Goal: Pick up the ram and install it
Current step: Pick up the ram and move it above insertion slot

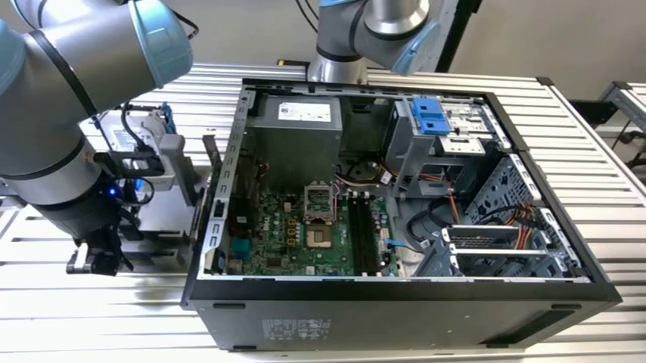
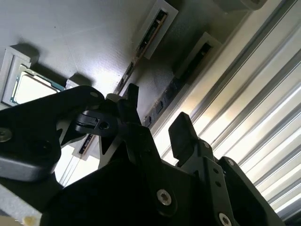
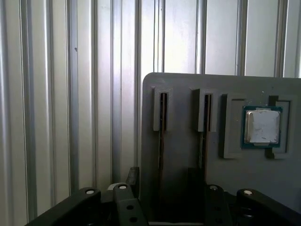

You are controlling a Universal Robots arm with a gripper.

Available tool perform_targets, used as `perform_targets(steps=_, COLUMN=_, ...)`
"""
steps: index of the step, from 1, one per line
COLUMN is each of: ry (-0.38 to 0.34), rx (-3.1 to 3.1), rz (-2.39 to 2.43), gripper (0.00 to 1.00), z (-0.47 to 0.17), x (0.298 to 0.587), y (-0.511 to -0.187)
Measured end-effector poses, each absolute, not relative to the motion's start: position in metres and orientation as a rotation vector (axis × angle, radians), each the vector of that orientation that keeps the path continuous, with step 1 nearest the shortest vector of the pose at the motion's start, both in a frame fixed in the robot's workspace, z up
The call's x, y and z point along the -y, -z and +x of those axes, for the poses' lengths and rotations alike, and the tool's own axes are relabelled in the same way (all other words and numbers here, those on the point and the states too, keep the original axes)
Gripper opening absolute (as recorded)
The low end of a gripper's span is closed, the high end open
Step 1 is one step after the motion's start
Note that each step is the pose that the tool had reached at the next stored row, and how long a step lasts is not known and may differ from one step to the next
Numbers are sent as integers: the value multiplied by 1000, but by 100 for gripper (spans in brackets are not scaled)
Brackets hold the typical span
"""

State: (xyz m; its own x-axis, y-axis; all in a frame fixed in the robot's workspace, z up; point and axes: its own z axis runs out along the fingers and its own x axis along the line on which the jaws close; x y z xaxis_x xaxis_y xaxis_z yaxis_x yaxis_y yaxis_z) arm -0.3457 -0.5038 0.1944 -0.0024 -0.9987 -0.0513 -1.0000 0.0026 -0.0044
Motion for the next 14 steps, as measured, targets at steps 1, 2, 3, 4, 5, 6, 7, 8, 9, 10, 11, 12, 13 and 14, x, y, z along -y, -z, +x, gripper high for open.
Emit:
perform_targets(steps=1, ry=-51, rx=-2196, rz=-2191, gripper=100, z=-346, x=504, y=-195)
perform_targets(steps=2, ry=-51, rx=-2196, rz=-2191, gripper=100, z=-346, x=504, y=-195)
perform_targets(steps=3, ry=-51, rx=-2196, rz=-2191, gripper=100, z=-346, x=504, y=-195)
perform_targets(steps=4, ry=-51, rx=-2196, rz=-2191, gripper=100, z=-346, x=504, y=-195)
perform_targets(steps=5, ry=-51, rx=-2196, rz=-2191, gripper=100, z=-346, x=504, y=-195)
perform_targets(steps=6, ry=-51, rx=-2196, rz=-2191, gripper=0, z=-346, x=504, y=-195)
perform_targets(steps=7, ry=-51, rx=-2196, rz=-2191, gripper=0, z=-346, x=504, y=-195)
perform_targets(steps=8, ry=-51, rx=-2196, rz=-2191, gripper=0, z=-346, x=504, y=-195)
perform_targets(steps=9, ry=-51, rx=-2196, rz=-2191, gripper=0, z=-346, x=504, y=-195)
perform_targets(steps=10, ry=-51, rx=-2196, rz=-2191, gripper=0, z=-346, x=504, y=-196)
perform_targets(steps=11, ry=-51, rx=-2196, rz=-2191, gripper=0, z=-346, x=504, y=-196)
perform_targets(steps=12, ry=-51, rx=-2196, rz=-2191, gripper=0, z=-346, x=504, y=-196)
perform_targets(steps=13, ry=-51, rx=-2196, rz=-2191, gripper=0, z=-346, x=504, y=-196)
perform_targets(steps=14, ry=-51, rx=-2196, rz=-2191, gripper=0, z=-346, x=504, y=-196)
